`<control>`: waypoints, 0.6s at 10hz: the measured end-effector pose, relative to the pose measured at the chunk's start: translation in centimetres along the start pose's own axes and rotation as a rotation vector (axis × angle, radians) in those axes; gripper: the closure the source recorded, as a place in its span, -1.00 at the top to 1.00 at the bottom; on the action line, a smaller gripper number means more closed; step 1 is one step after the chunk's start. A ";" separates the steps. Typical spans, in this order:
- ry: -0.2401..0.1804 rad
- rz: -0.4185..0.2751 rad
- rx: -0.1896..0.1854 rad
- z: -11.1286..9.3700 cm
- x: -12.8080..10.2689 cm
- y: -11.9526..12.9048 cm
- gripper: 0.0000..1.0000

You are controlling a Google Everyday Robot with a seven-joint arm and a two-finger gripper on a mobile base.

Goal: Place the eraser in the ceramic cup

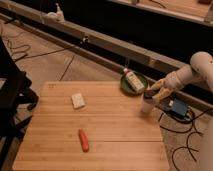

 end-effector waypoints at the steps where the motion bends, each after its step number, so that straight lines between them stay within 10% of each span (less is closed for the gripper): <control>1: -0.011 0.000 -0.007 0.7 0.1 -0.3 -0.58; 6: -0.056 -0.014 -0.030 2.7 0.3 -1.1 0.41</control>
